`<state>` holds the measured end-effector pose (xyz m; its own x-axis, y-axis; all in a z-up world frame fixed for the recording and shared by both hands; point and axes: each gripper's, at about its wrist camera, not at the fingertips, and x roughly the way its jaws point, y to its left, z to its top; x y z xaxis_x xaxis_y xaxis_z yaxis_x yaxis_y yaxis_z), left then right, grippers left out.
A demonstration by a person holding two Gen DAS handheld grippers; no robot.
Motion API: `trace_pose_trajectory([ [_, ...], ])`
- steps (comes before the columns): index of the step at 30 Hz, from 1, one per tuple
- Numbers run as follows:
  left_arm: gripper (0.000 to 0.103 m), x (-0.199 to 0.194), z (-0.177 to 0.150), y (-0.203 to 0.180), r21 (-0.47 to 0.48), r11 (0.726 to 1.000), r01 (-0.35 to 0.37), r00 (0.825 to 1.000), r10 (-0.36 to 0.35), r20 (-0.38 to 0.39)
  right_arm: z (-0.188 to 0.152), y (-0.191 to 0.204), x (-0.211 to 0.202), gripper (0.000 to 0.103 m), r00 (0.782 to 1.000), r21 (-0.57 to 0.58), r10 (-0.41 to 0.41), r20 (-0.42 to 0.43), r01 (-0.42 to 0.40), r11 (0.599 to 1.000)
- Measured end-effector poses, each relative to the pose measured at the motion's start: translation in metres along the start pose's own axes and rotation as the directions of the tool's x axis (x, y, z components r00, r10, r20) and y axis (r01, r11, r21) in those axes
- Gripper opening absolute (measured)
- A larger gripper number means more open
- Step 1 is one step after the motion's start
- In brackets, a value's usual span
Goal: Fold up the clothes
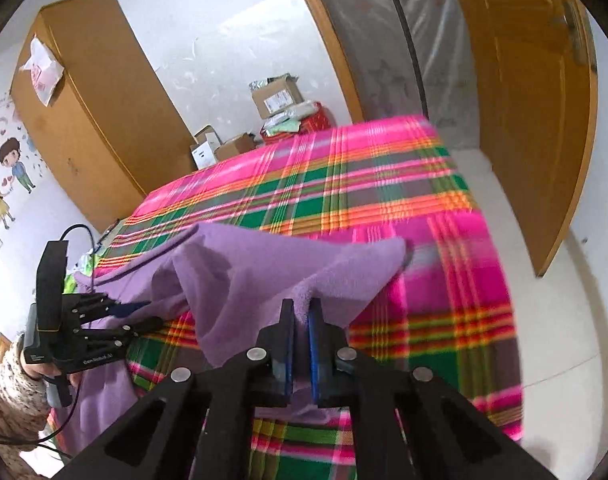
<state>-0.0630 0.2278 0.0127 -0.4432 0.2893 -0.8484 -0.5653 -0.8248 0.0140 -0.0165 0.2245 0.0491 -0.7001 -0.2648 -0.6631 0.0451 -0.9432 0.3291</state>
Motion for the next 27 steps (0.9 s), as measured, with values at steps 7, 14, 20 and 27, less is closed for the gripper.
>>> trace_pose_trajectory([
  [7,0.007,-0.021,-0.003,0.03,-0.118,0.991,0.055,0.996,-0.046,0.074,0.021,0.023,-0.001,0.006,0.997,-0.053,0.064,0.048,-0.062,0.997],
  [14,0.007,-0.031,-0.013,0.06,-0.218,0.974,0.061,0.994,-0.038,0.104,0.032,0.066,0.032,0.006,0.984,-0.119,0.177,0.005,-0.175,0.977],
  [20,0.006,-0.024,-0.02,0.065,-0.243,0.968,0.058,0.995,-0.037,0.091,0.029,0.085,0.063,0.009,0.982,-0.151,0.173,-0.079,-0.183,0.971],
  [27,0.007,-0.021,-0.021,0.071,-0.254,0.965,0.059,0.995,-0.038,0.088,0.015,0.065,0.041,0.036,0.995,-0.141,0.094,-0.045,-0.1,0.985],
])
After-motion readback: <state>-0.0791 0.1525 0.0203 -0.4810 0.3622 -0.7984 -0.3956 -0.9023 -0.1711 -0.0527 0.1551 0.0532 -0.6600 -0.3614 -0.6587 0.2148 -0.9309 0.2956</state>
